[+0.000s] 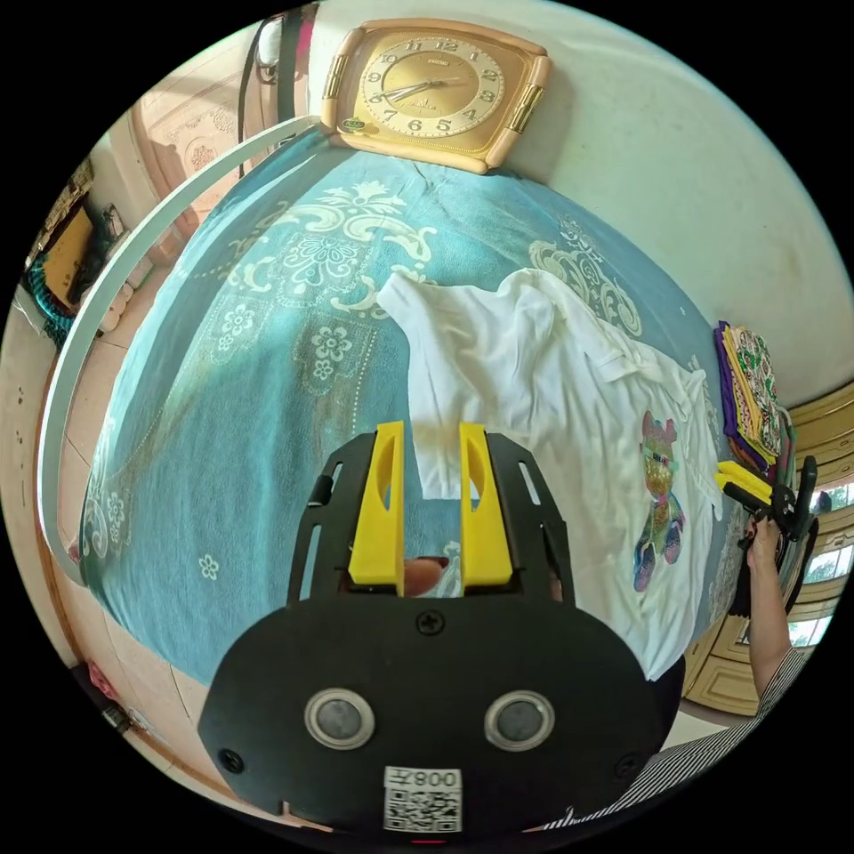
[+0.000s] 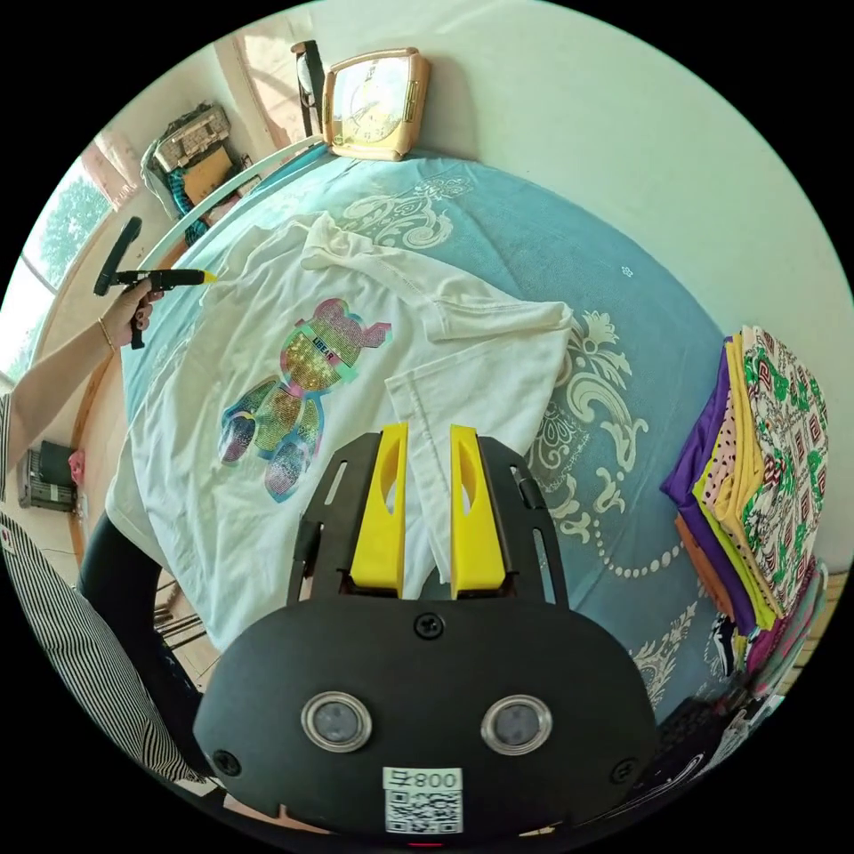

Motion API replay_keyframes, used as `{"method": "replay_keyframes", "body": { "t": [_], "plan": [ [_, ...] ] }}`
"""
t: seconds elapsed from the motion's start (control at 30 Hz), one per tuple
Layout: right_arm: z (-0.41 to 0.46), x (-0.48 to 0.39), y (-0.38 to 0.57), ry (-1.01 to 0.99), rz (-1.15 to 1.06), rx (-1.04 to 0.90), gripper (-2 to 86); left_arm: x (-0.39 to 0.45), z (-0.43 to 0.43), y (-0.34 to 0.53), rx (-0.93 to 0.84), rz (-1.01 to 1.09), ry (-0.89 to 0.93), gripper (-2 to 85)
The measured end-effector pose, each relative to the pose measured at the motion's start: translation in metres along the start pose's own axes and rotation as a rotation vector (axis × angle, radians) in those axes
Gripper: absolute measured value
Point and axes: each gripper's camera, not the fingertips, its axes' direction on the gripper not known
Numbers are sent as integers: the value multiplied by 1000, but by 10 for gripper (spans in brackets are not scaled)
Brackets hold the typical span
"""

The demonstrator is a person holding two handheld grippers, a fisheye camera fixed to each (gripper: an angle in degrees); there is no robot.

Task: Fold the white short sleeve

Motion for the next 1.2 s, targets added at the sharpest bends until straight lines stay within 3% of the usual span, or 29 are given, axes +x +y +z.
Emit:
{"method": "replay_keyframes", "body": {
  "t": [0.13,0.4,0.6,0.73,0.83,0.97,1.2],
  "plan": [
    [17,8,-15,-31,-31,-97,79,-9,-1,-34,-5,6,-60,69],
    [-36,46,-29,-14,-10,-55,27,-41,-51,-87,75,35,-52,21],
    [-132,171,0,-21,299,101,16,-74,-89,-120,113,68,-64,14],
    [-130,257,50,-26,587,22,12,-109,-81,-132,54,-58,-118,15],
    [-148,265,75,53,663,62,15,-127,-92,-132,107,-109,-164,20],
    [-168,230,53,-35,486,186,33,-110,-107,-144,201,25,60,49],
    [-121,181,-65,-279,251,82,66,-39,-75,-196,95,235,283,72]
  ]
}}
